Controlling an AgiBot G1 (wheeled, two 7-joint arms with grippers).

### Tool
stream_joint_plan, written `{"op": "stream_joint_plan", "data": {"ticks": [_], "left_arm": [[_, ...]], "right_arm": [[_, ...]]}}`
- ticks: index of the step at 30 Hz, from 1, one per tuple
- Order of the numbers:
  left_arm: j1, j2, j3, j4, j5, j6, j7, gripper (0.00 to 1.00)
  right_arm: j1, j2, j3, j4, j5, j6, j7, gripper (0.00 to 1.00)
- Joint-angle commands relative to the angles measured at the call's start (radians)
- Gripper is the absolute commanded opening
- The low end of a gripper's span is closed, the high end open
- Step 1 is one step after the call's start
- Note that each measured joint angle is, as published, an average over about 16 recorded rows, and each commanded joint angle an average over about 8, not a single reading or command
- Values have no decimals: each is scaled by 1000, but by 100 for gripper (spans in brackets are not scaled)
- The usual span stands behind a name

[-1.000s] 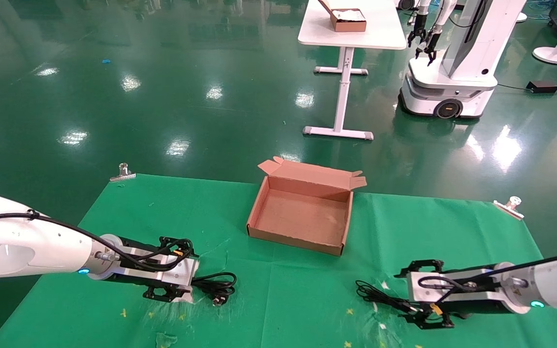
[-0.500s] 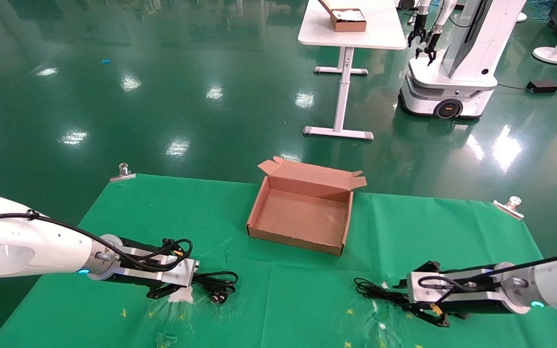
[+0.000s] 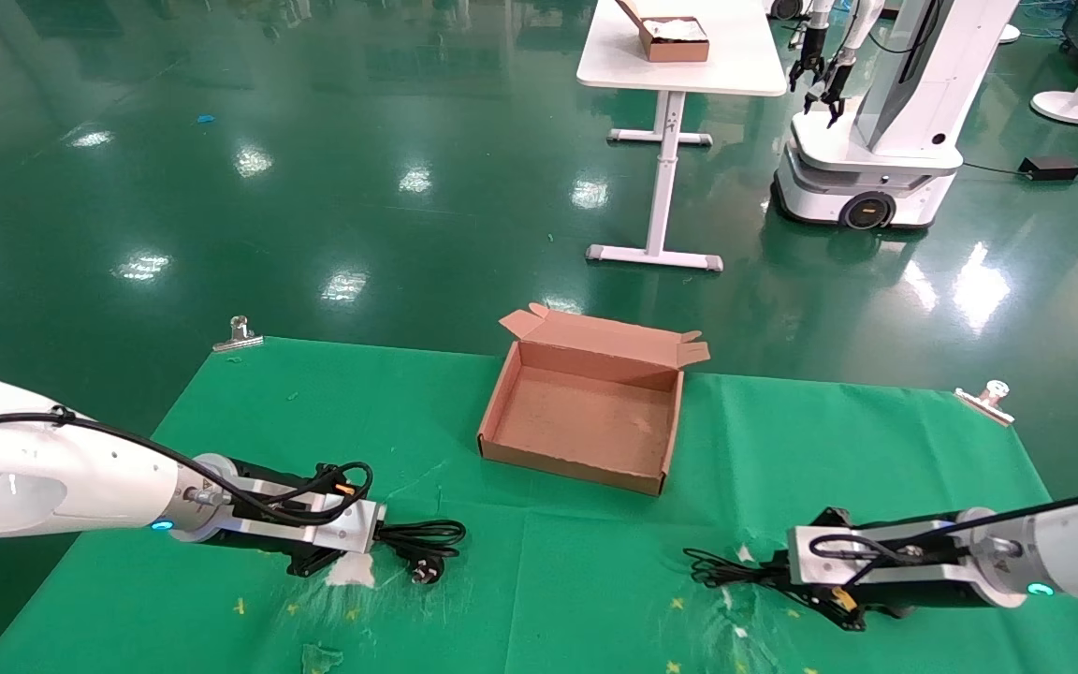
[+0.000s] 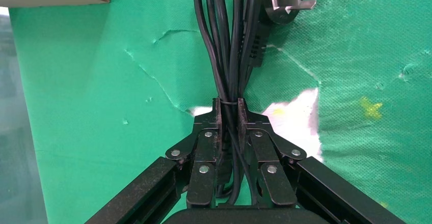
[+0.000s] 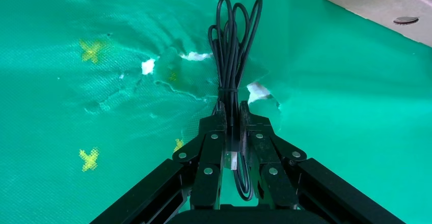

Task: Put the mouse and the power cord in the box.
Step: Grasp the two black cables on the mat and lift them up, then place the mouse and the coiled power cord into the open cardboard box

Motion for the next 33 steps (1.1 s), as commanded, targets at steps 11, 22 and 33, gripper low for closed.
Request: {"op": "stream_joint_plan", "data": {"ticks": [11,22,33], "left_arm": [[-118,-78,-80,16,-116,132,-73,0],[-222,-64,-203,43,-293,127,-216,0],[-265,81,-292,13,-419,-89,-244,0]], "right_arm": [[85,90,38,39,54,-86,24,0],[227,122,64,219,89,-146,133,0],[207,-107,73,264,99,55,168,0]]}}
